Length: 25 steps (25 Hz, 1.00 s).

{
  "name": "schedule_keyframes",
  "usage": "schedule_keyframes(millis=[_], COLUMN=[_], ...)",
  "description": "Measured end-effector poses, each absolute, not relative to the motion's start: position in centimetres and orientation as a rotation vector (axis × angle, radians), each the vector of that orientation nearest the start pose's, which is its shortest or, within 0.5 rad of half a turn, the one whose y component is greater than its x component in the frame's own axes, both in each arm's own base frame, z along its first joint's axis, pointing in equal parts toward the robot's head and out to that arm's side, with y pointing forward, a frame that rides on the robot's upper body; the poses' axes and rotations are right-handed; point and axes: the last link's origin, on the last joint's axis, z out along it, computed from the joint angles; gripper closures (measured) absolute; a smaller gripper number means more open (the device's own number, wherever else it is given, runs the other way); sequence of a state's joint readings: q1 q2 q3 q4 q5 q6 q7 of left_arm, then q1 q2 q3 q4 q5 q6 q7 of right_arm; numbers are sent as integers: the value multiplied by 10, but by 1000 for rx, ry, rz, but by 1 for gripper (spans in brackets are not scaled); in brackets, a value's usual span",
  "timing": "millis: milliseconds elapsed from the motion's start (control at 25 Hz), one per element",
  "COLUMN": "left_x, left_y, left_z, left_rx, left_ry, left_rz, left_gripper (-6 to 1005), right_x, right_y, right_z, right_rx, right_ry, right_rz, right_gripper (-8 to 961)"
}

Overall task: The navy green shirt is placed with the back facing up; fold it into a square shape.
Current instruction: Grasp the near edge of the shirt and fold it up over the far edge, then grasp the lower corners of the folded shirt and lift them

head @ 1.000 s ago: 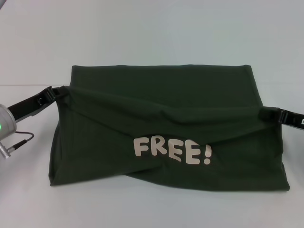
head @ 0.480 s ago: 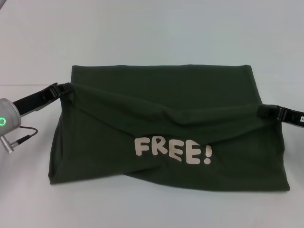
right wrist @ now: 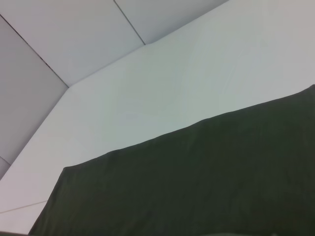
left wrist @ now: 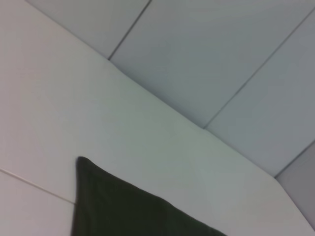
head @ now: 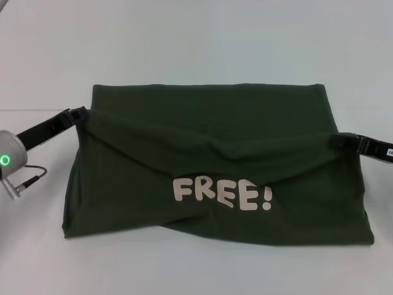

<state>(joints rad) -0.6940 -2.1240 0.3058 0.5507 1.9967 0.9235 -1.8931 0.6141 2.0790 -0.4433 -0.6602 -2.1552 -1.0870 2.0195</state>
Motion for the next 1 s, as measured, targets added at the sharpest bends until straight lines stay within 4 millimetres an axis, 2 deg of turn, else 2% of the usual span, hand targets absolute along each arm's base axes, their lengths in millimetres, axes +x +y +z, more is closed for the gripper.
schedule_keyframes(millis=[200,320,400,480,640,880,1000], left_x=[-298,-299,-299,-301,-303,-310,-315], left_y=[421,421,421,419,408,378,365], left_z=[30,31,31,34,44,61,68], left_rx=[-1703,-1694,-1692,-1702,-1774,-2005,-2108], left_ry=[-1419,-1420,-1420,-1423,-1458,-1628,-1660], left_rz=[-911,-911,-912,-919,-969,-895,-774], left_gripper=[839,832,699,586,402,276,275], right_x=[309,312,313,315,322,331,331], right_y=[396,396,396,394,388,372,363], right_z=[38,37,36,37,42,52,54], right_rx=[-1952,-1940,-1938,-1932,-1929,-1979,-2037], right_ry=[1437,1446,1452,1457,1461,1470,1452], right_rz=[672,668,665,665,665,674,695], right_gripper=[803,670,582,335,251,124,76])
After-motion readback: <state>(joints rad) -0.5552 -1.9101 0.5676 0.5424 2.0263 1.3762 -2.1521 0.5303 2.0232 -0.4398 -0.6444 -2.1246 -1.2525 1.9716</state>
